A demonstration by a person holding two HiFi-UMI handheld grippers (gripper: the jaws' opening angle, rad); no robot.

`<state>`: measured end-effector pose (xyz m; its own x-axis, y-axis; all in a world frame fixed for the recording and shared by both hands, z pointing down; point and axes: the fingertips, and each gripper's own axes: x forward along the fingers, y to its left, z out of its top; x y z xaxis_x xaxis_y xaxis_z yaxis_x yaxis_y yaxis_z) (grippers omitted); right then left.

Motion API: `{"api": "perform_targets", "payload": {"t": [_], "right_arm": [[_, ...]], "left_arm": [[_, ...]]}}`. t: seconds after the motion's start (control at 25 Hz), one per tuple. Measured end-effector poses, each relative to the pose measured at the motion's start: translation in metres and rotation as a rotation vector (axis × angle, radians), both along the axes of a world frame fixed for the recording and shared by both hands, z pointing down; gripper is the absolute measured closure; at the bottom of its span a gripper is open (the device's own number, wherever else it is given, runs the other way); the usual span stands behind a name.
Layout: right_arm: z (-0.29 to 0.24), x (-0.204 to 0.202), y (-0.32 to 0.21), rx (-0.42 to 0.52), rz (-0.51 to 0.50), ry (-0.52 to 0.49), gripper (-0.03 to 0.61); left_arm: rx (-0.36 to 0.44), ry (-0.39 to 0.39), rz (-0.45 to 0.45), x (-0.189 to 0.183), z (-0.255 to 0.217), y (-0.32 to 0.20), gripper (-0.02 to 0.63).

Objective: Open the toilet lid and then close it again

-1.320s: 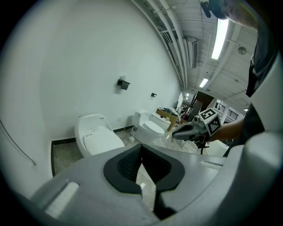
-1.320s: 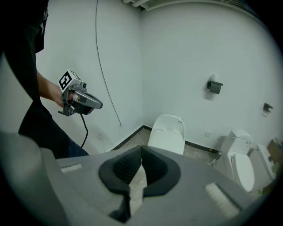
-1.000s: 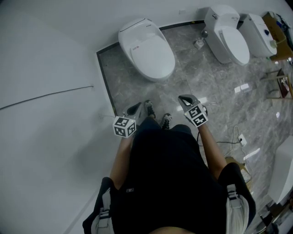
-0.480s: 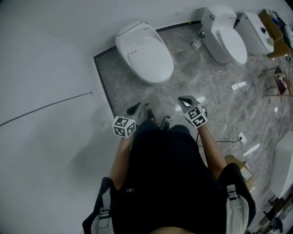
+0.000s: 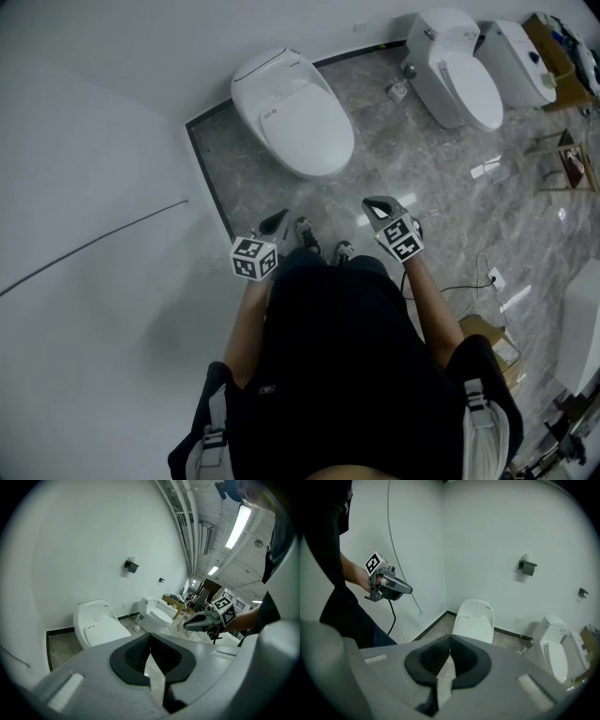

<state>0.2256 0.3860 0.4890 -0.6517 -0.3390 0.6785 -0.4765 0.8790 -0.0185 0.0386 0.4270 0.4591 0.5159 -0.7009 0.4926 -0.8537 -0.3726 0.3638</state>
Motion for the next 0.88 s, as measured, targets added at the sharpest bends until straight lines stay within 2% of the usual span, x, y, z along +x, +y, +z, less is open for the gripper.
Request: {"api": "perform_targets", "payload": {"t": [0.88], "right_arm": [[0.012,-0.063,-0.065,-0.006,0.050,0.010,0.574]], "left_arm": [[-0.010,0.010,0.066,-0.061,0.013,-0.079,0.603]]}}
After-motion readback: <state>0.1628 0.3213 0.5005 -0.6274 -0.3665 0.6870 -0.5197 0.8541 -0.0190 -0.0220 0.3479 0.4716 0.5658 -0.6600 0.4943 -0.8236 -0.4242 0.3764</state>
